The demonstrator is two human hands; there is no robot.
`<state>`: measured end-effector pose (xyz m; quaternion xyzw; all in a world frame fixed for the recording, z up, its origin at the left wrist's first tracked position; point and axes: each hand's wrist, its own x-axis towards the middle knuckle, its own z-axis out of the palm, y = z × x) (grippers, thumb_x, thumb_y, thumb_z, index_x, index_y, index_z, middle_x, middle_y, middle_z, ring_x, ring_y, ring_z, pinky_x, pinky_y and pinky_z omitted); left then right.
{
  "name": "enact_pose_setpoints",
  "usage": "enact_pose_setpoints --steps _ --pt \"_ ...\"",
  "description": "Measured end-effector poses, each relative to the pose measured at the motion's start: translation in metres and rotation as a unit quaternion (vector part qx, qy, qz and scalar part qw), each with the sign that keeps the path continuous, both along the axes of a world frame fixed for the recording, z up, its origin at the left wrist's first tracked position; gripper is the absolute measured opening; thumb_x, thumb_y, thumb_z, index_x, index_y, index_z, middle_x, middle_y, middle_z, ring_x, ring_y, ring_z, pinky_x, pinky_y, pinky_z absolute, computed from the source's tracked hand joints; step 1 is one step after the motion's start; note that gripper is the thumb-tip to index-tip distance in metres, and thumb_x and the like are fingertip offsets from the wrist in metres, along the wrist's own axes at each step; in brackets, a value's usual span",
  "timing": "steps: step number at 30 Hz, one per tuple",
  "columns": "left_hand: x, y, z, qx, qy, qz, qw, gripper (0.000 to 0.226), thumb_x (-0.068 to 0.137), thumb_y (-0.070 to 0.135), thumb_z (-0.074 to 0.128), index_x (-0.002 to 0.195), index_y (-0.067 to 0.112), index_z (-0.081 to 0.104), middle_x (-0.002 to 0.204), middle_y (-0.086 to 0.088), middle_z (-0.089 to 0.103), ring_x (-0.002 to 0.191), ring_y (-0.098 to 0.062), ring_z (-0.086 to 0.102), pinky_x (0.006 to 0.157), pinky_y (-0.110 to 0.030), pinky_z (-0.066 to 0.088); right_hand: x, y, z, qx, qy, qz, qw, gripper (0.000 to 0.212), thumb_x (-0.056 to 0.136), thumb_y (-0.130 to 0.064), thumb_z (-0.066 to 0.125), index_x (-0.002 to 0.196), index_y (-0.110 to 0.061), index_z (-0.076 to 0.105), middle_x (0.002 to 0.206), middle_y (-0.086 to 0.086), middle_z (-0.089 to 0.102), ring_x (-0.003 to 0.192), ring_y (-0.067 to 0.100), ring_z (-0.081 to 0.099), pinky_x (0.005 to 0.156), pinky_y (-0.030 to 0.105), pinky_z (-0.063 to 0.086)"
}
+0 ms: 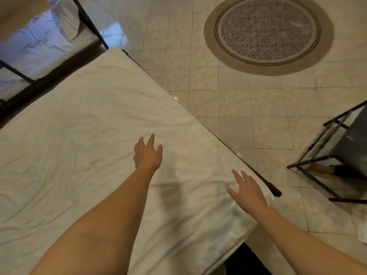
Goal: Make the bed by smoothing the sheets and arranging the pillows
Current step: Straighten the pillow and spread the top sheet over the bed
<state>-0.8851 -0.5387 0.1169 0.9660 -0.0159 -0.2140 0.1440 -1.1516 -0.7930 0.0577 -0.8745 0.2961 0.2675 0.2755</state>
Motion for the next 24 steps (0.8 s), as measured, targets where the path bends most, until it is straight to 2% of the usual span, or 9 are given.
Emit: enact_pose_setpoints --steps 13,18,24 --pt "0.123 -0.155 -0.128 0.017 0.03 0.019 0.999 0.069 0.102 0.058 0.045 0.162 0.037 0.02 0.171 -0.006 0.007 0.156 -0.029 0.006 0.12 -0.056 0.028 0.056 -0.088 -0.119 0.047 0.029 -0.017 0.998 0.081 0.097 -0.063 0.046 0.159 -0.045 -0.002 0.17 0.001 0.002 0.155 0.029 0.005 0.124 0.053 0.017" --pt "0.154 -0.19 -0.166 0.036 0.04 0.006 0.999 0.074 0.099 0.061 0.049 0.162 0.036 0.018 0.17 -0.007 0.008 0.155 -0.033 0.008 0.118 -0.056 0.03 0.056 -0.094 -0.148 0.067 0.021 -0.022 0.997 0.081 0.097 -0.063 0.048 0.159 -0.048 -0.003 0.17 -0.001 0.002 0.155 0.026 0.006 0.124 0.047 0.021" --pt "0.171 -0.216 -0.204 0.041 0.057 -0.027 0.997 0.071 0.096 0.064 0.051 0.159 0.044 0.026 0.168 -0.003 0.013 0.147 -0.039 0.029 0.109 -0.055 0.04 0.045 -0.089 -0.163 0.079 0.009 -0.025 0.997 0.082 0.098 -0.06 0.05 0.158 -0.048 -0.004 0.17 -0.007 0.004 0.154 0.021 0.01 0.124 0.041 0.025"
